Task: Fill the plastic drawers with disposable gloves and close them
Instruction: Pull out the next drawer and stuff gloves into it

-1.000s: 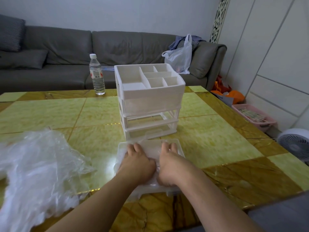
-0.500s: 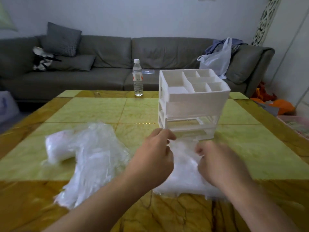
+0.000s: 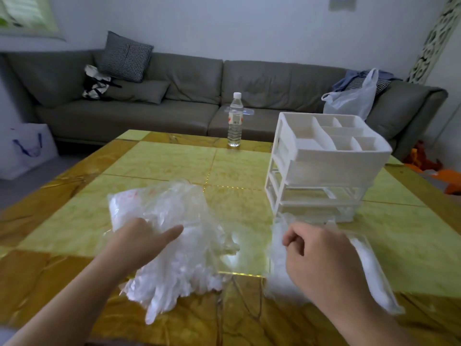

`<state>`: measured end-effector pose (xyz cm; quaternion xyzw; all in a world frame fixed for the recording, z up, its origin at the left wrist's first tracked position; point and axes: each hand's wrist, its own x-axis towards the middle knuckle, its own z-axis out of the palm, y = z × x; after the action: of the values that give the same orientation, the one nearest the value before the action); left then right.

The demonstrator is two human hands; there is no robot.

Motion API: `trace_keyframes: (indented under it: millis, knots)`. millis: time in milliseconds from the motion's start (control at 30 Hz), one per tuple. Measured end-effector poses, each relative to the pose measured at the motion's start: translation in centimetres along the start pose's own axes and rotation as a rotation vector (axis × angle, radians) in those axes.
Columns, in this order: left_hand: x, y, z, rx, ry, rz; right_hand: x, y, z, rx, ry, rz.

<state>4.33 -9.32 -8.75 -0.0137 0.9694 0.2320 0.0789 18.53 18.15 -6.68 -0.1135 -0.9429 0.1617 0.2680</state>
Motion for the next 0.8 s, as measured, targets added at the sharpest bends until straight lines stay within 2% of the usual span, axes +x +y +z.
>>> trace_keyframes:
  millis: [133,267,367,467,533,600,667,733,800]
  knots:
    - [0.3,0.3,1.7,-0.499,0.012,-0.039,0.1,-0.8,1.0,0.041,-0.032,-0.009]
    - [0.3,1.0,1.2,-0.654,0.091,-0.014,0.1,-0.7,1.5,0.101,-0.045,0.012]
    - [-0.9,1.8,-0.3,-0.611,0.213,0.076,0.1,-0.3,1.8,0.164,-0.02,-0.02]
    - [-3.3,2.5,-1.1,-0.52,0.357,0.306,0.1,-1.0,1.2,0.331,-0.022,0.005]
    - [-5.0,3.1,-1.2,-0.294,0.481,0.525,0.2,-1.7,0.6,0.709,-0.15,0.13]
    - [-6.2,3.8,-0.6,-0.089,0.54,0.785,0.6,-2.6,-0.3,1.209,-0.382,0.376]
    - [-7.2,4.5,0.6,0.041,0.553,1.01,0.8,-2.9,-0.9,1.472,-0.559,0.546]
    - [-7.8,4.9,2.1,0.125,0.547,1.134,1.3,-2.5,-1.1,1.455,-0.641,0.592]
    - [-7.9,4.9,3.4,0.173,0.553,1.187,1.3,-2.1,-0.5,1.346,-0.627,0.635]
